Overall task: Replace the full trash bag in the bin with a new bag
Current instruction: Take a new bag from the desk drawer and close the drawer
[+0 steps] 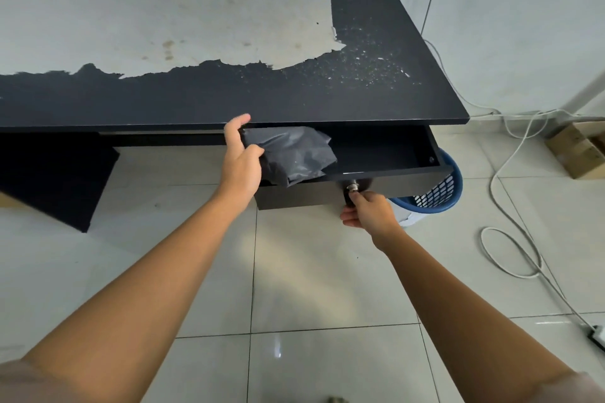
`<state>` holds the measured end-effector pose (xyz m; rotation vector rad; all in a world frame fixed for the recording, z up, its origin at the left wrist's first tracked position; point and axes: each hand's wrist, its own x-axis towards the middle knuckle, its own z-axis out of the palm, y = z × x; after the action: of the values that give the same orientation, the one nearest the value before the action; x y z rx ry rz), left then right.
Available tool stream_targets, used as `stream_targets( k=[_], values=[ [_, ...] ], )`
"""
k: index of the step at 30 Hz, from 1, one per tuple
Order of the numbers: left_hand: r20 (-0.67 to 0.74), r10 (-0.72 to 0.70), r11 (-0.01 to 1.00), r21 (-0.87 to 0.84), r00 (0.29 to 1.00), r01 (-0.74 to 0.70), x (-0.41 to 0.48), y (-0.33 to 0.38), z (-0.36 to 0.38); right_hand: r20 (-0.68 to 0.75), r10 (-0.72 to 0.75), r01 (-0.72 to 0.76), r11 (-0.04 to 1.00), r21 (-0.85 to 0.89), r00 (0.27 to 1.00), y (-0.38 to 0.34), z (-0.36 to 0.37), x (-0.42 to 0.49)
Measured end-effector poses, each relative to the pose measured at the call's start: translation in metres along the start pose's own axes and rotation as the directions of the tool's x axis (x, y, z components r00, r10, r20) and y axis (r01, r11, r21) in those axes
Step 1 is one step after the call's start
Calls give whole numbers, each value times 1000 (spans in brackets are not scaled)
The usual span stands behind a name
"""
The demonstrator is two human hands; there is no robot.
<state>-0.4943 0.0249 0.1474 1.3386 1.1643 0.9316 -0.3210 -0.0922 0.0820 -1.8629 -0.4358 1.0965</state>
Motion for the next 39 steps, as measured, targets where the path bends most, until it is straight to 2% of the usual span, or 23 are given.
stream_targets(
  k=[2, 5, 7, 9, 12, 15, 17, 25, 30, 39],
  values=[
    [-2, -12, 997, -75, 1000, 11, -3, -1, -10, -8, 16, -15, 999, 46, 1000, -1, 1, 0],
    [-77, -57, 992, -118, 995, 47, -9, 0, -17, -22, -2, 3, 999, 38, 1000, -3, 2, 2],
    [-164, 1, 995, -98, 987, -17, -14, -1, -22, -22, -16, 16, 1000, 15, 1000, -5, 2, 1],
    [-210, 63, 984, -149, 976, -95, -18, 2, -27, -20, -20, 21, 1000, 7, 1000, -8, 2, 1],
    [-102, 72, 953, -287, 992, -99, -18, 4, -38, -17, -10, 10, 1000, 13, 1000, -11, 3, 1],
    [74, 50, 980, -197, 996, -34, -24, 1, -43, 1, -6, 6, 1000, 23, 1000, -14, 7, 1],
    [128, 28, 997, -78, 991, -18, -28, -6, -45, 15, -23, 22, 999, 24, 1000, -18, 10, 3],
    [127, 26, 981, 189, 992, -49, -24, -42, -45, 11, -69, 68, 995, 70, 998, -34, 24, 34],
    [62, 9, 989, 148, 998, -18, -5, -58, -31, -8, -78, 79, 985, 154, 997, -45, 30, 58],
    [58, 0, 994, 109, 998, -6, 18, -64, -11, -7, -73, 71, 932, 356, 997, -56, 32, 90]
  ],
)
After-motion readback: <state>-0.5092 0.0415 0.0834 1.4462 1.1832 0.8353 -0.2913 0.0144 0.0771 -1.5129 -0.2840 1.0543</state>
